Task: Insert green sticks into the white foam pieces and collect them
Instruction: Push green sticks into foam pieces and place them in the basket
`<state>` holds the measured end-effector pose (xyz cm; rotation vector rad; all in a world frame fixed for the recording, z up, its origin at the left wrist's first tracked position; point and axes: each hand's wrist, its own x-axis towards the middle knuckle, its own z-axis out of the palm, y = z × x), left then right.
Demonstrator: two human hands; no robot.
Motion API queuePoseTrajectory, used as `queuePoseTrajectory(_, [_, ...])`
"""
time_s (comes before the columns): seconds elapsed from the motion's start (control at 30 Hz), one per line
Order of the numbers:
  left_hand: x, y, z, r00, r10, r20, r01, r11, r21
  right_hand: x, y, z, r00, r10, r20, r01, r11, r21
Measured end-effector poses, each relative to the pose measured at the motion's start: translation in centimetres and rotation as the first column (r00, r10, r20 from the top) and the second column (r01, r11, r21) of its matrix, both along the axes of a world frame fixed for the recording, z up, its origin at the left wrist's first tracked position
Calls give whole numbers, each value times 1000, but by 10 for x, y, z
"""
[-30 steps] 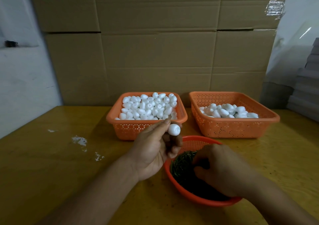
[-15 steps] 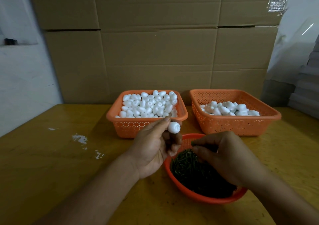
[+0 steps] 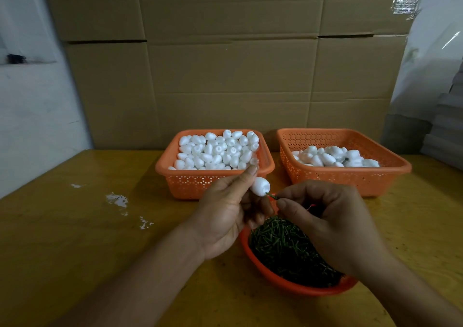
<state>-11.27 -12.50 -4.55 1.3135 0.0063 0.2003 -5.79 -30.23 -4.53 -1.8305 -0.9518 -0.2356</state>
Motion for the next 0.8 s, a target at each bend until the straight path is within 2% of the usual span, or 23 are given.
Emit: queuePoseTrajectory(0.8, [-1, -4, -3, 996, 45, 80, -55, 989, 136, -10, 8, -3, 990, -25, 140, 20, 999, 41])
